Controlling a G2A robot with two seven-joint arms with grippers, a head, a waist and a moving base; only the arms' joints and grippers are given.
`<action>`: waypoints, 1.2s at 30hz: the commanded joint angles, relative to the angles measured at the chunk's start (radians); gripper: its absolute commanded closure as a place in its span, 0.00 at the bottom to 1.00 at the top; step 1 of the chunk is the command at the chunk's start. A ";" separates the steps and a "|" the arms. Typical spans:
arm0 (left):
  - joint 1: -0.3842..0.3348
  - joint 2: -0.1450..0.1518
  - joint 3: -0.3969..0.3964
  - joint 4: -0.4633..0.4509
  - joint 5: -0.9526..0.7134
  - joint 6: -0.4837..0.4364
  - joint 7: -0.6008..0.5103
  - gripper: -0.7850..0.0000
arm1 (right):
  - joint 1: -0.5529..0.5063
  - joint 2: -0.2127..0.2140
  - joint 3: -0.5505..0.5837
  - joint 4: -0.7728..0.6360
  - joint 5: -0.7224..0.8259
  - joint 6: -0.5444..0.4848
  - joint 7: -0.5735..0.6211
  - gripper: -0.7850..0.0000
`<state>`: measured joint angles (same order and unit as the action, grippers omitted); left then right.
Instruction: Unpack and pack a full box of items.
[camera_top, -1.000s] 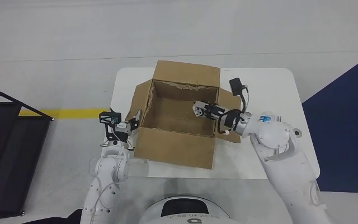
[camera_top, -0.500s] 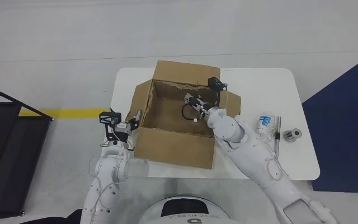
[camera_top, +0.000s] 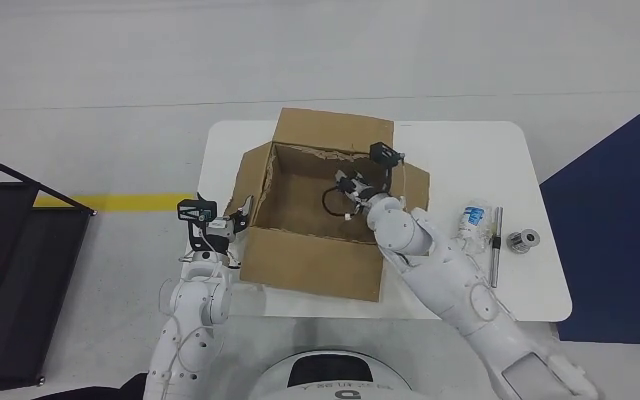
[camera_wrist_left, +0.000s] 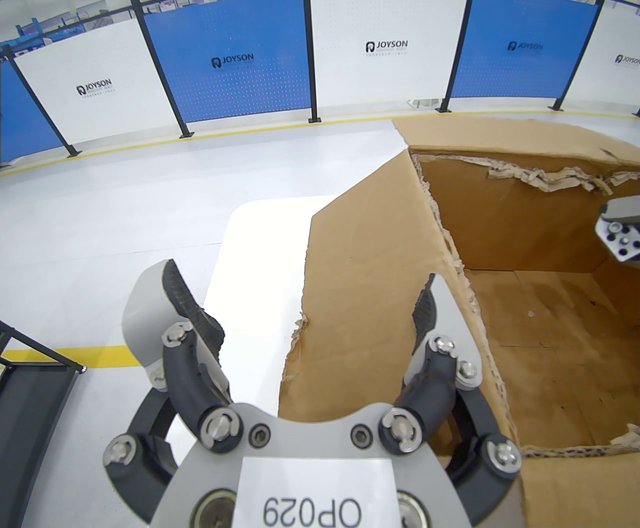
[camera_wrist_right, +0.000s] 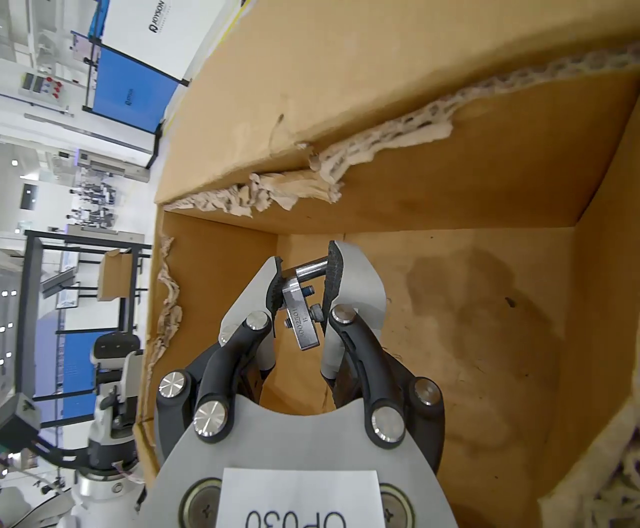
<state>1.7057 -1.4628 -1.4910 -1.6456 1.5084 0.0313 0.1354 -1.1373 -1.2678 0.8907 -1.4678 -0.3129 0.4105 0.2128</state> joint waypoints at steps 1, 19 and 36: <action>0.000 0.000 0.000 0.000 0.000 0.000 0.000 0.00 | 0.014 -0.009 -0.018 0.022 0.001 0.019 0.004 1.00; 0.000 0.000 0.000 0.000 0.000 0.000 0.000 0.00 | 0.080 -0.073 -0.078 0.118 -0.014 0.140 -0.066 0.77; 0.000 0.000 0.000 0.000 0.000 0.000 0.000 0.00 | -0.143 -0.029 0.077 -0.181 -0.102 -0.029 -0.055 0.66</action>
<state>1.7057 -1.4628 -1.4910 -1.6456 1.5084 0.0313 0.1354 -1.2272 -1.3108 0.9281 -1.5792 -0.4024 0.4199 0.1462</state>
